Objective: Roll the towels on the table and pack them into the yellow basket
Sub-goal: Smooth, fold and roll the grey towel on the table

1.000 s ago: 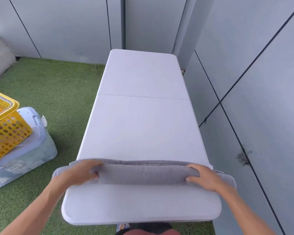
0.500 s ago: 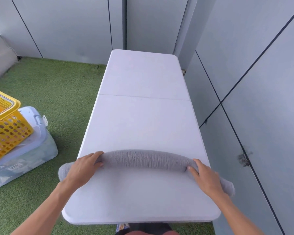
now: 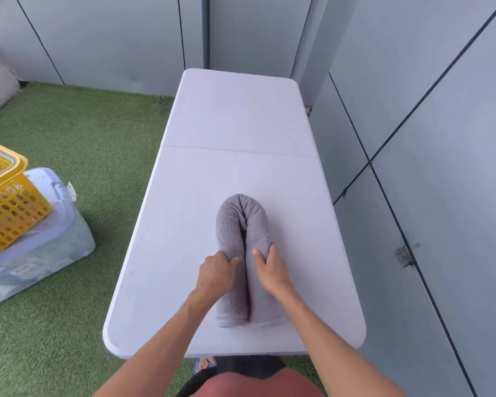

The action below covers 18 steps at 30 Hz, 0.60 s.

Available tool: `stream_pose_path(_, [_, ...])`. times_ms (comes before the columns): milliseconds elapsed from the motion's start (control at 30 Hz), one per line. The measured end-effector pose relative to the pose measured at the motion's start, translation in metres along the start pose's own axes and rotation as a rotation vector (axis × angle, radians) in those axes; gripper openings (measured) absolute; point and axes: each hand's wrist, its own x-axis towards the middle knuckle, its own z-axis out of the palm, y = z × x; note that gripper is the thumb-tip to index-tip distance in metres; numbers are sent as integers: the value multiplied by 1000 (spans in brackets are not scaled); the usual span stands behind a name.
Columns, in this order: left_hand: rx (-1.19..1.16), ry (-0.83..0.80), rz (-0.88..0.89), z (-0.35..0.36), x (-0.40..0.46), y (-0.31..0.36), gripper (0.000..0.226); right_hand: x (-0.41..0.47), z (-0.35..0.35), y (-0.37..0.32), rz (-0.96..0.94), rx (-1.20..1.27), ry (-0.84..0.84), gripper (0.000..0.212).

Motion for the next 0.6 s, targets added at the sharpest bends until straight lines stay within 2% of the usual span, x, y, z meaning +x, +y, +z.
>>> stream_pose_path(100, [-45,-42,-12,-3,0,-1,41,-2,-4,16,-45,47,26,68])
stream_pose_path(167, [-59,-77,-13,-4,-1,-1,36,0,-5,32,-53,94,68,75])
stream_pose_path(300, [-101,-146,-42,3,-8,5,36,-3,-12,41,-105,93,116,67])
stream_pose_path(367, [-153,-187,-59,8,-12,12,34,-6,-19,41,-119,19,51,67])
stream_pose_path(400, [-163,-199,-63,9,-13,15,34,-8,-22,41,-106,-46,-3,74])
stream_pose_path(500, [-235,-244,-114,9,-11,20,31,-19,-31,42,-86,-259,-192,109])
stream_pose_path(600, [-209,-352,-158,2,-6,24,36,-34,-34,39,-90,-339,-342,134])
